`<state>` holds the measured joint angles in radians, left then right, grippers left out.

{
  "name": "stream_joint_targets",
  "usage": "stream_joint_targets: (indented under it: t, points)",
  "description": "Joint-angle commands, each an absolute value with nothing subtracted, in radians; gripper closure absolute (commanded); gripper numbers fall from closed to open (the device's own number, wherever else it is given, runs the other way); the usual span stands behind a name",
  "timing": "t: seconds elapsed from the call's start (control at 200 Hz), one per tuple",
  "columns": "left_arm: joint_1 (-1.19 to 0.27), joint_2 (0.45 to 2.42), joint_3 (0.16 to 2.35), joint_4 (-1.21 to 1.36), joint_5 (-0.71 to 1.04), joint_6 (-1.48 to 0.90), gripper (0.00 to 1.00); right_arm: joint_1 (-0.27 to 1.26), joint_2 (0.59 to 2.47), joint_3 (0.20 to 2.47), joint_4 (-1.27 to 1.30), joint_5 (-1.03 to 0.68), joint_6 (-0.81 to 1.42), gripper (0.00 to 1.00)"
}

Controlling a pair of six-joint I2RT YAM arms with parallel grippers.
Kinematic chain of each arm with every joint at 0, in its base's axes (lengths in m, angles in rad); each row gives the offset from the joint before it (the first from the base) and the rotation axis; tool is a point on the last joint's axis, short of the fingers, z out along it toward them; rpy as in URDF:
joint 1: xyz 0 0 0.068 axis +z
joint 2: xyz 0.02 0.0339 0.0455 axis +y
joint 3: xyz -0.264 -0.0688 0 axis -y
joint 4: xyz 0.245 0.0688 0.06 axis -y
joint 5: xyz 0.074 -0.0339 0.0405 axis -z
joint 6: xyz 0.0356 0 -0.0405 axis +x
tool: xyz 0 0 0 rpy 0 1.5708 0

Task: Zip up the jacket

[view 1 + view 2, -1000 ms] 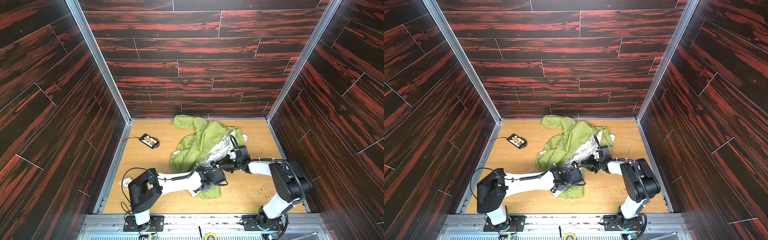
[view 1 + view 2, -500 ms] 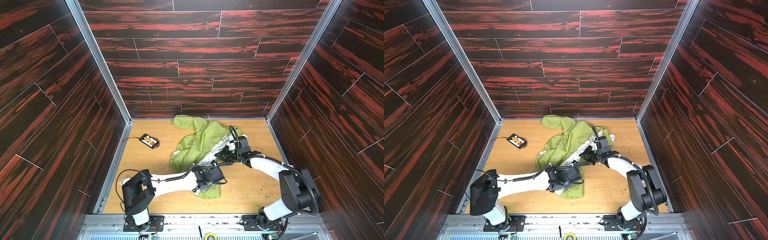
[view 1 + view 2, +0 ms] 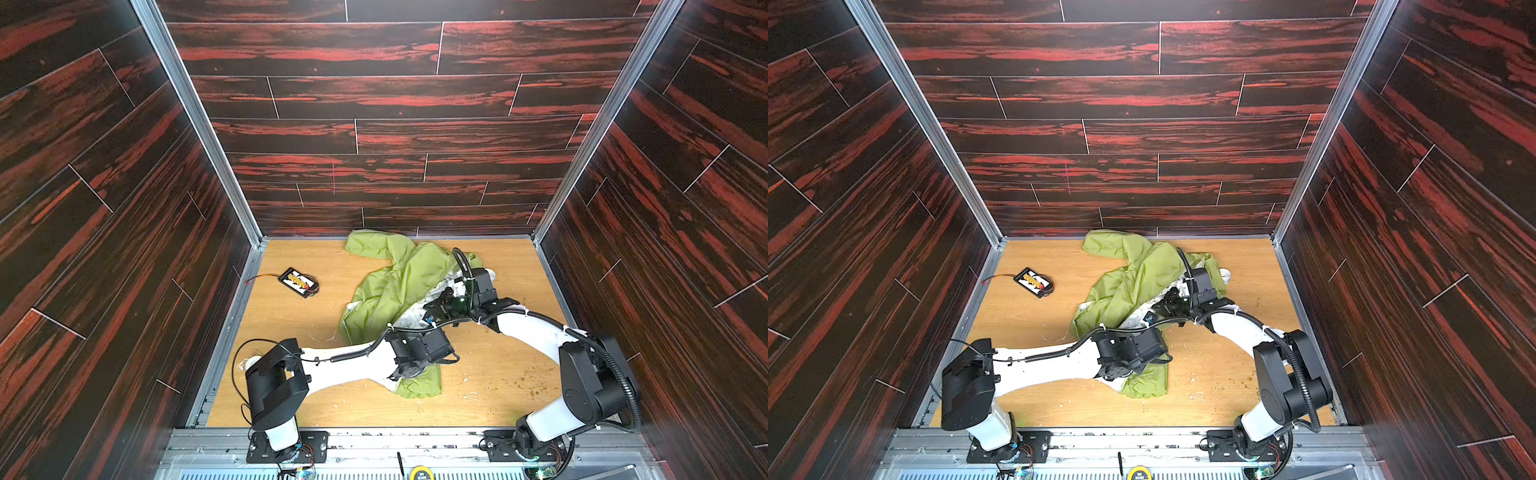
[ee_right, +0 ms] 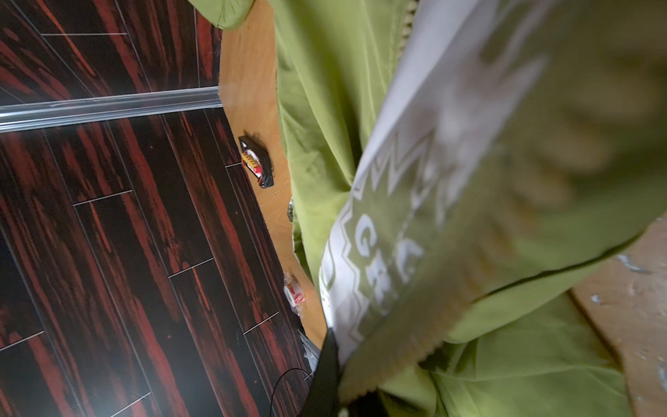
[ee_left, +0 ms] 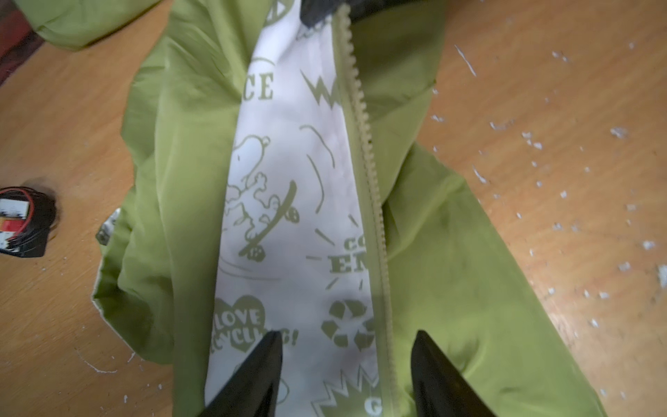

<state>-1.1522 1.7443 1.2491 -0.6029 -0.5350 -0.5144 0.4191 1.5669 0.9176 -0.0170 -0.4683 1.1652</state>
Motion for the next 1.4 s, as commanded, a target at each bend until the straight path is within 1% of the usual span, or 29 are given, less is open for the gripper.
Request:
stream_joint_targets:
  t: [0.0, 0.18, 0.351, 0.471, 0.556, 0.636, 0.781, 0.852, 1.062, 1.272, 1.398]
  points:
    - [-1.156, 1.797, 1.300, -0.611, -0.609, -0.574, 0.40, 0.428, 1.559, 0.939, -0.002, -0.482, 1.205, 1.00]
    - [-1.156, 1.861, 1.349, -0.665, -0.675, -0.632, 0.41, 0.430, 1.554, 0.943, 0.002, -0.489, 1.217, 1.00]
    - [-1.156, 1.870, 1.340, -0.721, -0.732, -0.682, 0.41, 0.428, 1.552, 0.952, -0.004, -0.486, 1.217, 1.00]
    - [-1.155, 1.862, 1.302, -0.733, -0.717, -0.693, 0.43, 0.425, 1.557, 0.966, -0.010, -0.485, 1.215, 1.00]
    - [-1.157, 1.856, 1.267, -0.722, -0.693, -0.697, 0.47, 0.425, 1.564, 0.984, -0.021, -0.482, 1.208, 1.00]
    - [-1.159, 1.844, 1.240, -0.708, -0.667, -0.702, 0.49, 0.423, 1.575, 1.003, -0.027, -0.483, 1.205, 1.00]
    - [-1.212, 1.760, 1.191, -0.630, -0.638, -0.660, 0.42, 0.423, 1.599, 1.034, -0.034, -0.492, 1.197, 1.00]
    - [-1.226, 1.757, 1.191, -0.631, -0.632, -0.659, 0.40, 0.424, 1.606, 1.043, -0.034, -0.494, 1.198, 1.00]
    - [-1.238, 1.821, 1.207, -0.652, -0.641, -0.696, 0.39, 0.423, 1.618, 1.058, -0.026, -0.503, 1.204, 1.00]
    - [-1.236, 1.886, 1.210, -0.716, -0.736, -0.769, 0.39, 0.423, 1.620, 1.052, -0.026, -0.508, 1.204, 1.00]
    - [-1.234, 1.909, 1.203, -0.725, -0.758, -0.780, 0.39, 0.422, 1.620, 1.049, -0.020, -0.514, 1.208, 1.00]
